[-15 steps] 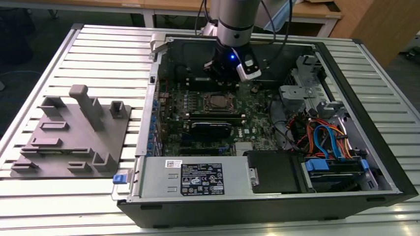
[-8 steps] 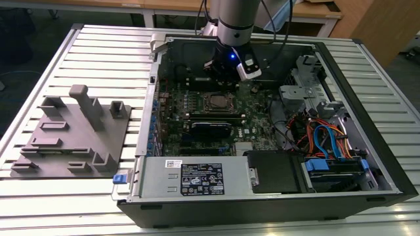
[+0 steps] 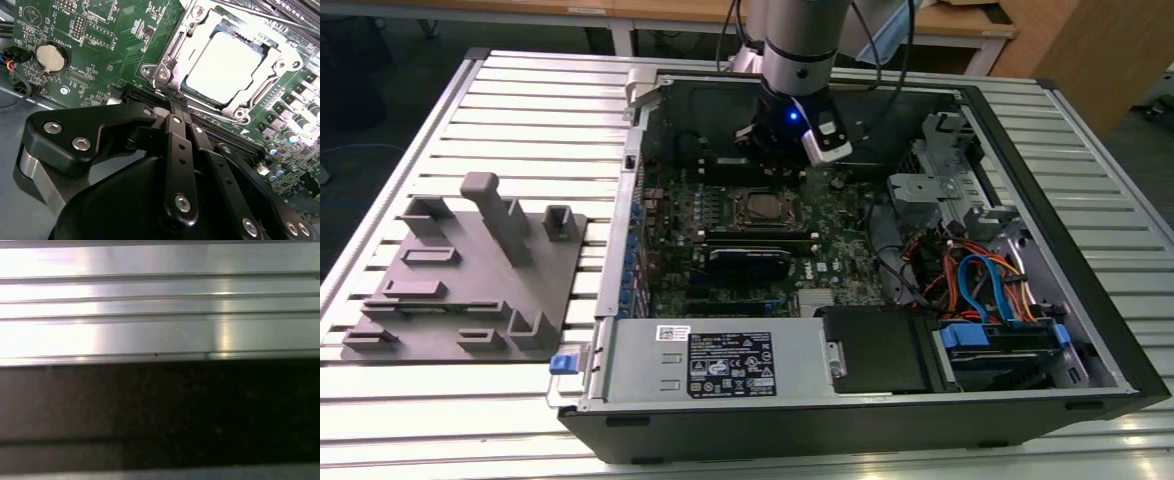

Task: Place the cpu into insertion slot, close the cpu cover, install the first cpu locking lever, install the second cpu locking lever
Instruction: 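Install the first cpu locking lever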

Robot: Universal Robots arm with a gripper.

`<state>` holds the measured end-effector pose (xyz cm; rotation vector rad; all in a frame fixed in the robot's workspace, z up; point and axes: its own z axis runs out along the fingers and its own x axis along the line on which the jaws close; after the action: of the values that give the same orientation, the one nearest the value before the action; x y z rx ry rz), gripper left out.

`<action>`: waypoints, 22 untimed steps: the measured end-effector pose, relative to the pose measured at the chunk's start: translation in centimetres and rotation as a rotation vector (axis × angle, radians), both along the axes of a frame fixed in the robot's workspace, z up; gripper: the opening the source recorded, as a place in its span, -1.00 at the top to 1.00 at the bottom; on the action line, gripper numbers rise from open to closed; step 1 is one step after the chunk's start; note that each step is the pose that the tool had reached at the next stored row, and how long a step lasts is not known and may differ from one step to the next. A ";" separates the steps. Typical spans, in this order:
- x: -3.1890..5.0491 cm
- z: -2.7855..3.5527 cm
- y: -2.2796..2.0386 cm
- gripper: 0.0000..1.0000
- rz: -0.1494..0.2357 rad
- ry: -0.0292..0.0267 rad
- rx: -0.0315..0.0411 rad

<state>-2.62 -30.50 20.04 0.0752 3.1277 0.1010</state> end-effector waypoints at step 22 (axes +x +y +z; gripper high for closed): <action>0.05 -0.17 -0.02 0.79 0.000 -0.0001 -0.0046</action>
<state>-2.57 -30.52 19.87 0.0753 3.1277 0.0939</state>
